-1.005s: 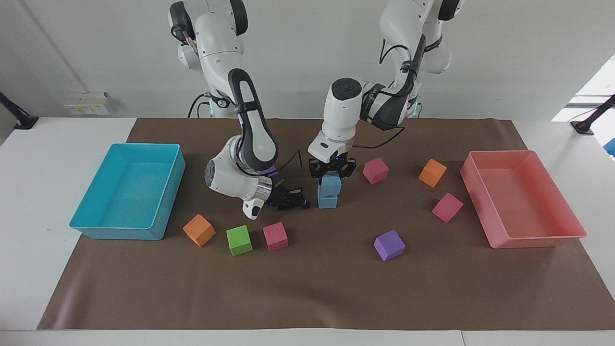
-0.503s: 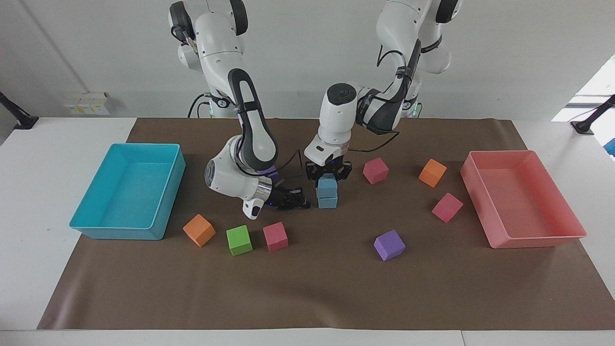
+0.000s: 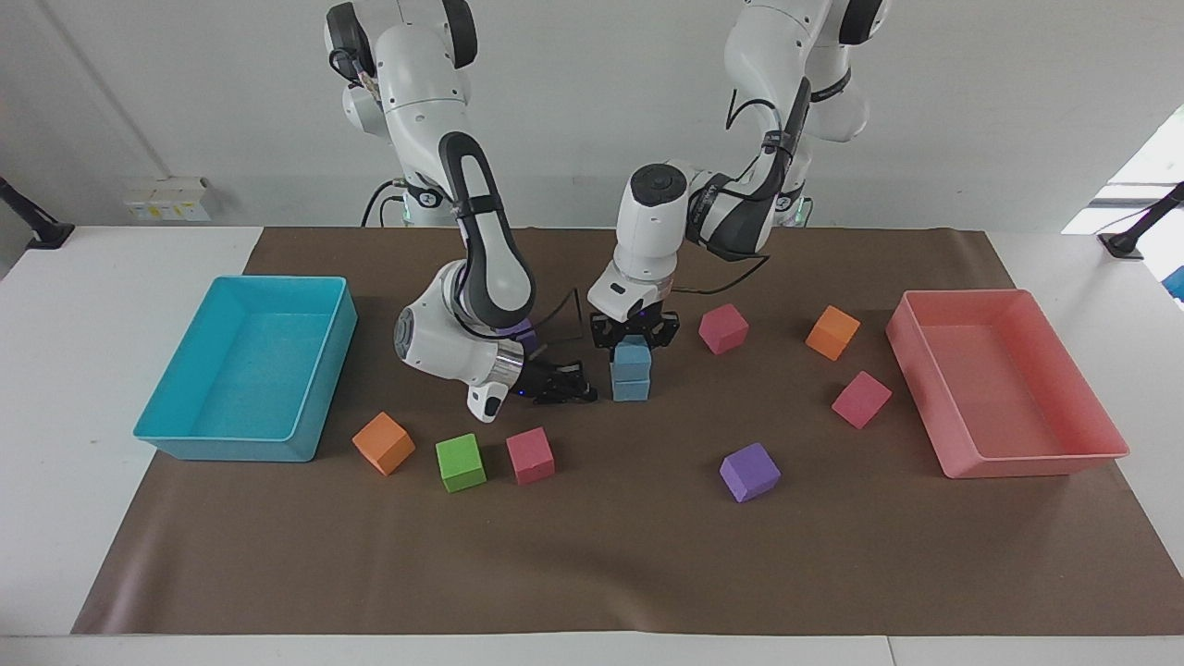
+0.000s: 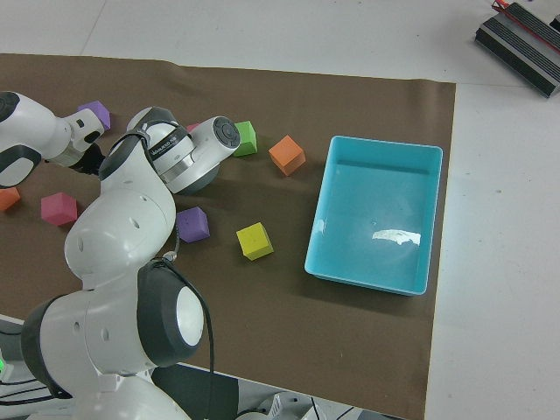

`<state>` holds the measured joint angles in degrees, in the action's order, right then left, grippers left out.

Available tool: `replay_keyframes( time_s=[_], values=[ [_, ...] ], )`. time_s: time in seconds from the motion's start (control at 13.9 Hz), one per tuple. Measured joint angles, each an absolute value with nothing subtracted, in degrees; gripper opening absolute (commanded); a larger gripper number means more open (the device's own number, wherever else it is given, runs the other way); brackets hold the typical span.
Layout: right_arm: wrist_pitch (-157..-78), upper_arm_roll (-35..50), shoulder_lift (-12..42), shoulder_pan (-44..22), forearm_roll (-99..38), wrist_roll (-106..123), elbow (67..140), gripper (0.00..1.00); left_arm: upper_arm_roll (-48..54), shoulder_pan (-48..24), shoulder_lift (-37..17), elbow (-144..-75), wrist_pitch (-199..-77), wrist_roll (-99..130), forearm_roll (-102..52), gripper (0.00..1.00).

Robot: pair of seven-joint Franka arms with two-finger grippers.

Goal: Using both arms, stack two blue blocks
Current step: 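Lower the cube onto the first blue cube and open the left gripper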

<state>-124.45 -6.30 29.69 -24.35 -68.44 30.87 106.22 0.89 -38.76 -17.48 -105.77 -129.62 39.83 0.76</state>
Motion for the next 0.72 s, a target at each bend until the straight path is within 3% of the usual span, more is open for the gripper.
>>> replay_keyframes(
  time_s=[0.5, 0.72],
  values=[
    [-124.4, -6.3, 29.7, -24.4, -68.4, 30.9, 106.2, 0.0, 0.9, -38.8, -17.5, -106.1, -129.7, 39.9, 0.8, 0.01],
    [-124.4, -6.3, 29.7, -24.4, -68.4, 30.9, 106.2, 0.0, 0.9, -38.8, -17.5, -106.1, -129.7, 39.9, 0.8, 0.43]
  ],
)
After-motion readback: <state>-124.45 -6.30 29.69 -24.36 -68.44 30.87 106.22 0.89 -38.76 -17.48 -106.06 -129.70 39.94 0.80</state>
